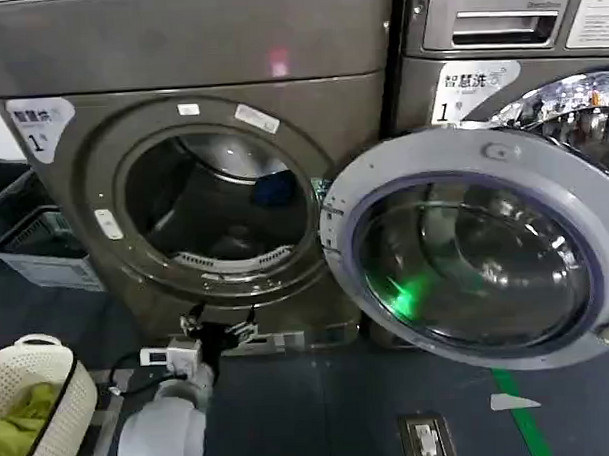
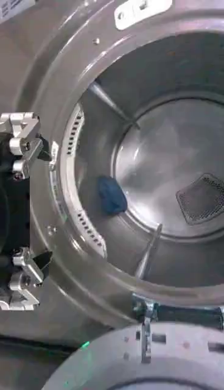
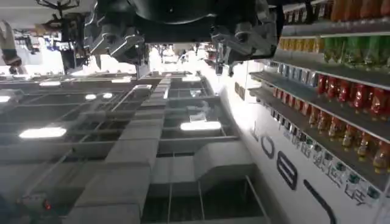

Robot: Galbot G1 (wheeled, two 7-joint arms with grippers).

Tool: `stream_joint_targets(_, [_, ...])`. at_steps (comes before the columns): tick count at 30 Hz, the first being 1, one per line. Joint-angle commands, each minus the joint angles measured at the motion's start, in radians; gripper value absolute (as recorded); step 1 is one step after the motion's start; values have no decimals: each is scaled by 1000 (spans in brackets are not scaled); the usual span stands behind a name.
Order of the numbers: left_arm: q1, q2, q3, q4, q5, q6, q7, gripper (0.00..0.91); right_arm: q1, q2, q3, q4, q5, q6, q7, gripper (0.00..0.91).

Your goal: Grasp the clothes from the dryer.

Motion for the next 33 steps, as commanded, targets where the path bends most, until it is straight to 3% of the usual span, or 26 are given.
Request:
stream_joint_targets(1, [-7,-1,3,0,-9,49,-27,907,-1,1,-1,0,2,3,1,907])
stream_joint_targets(33, [5,-2,0,6,-13,49,-53,907,2,13,-11,8,2,-4,6,907])
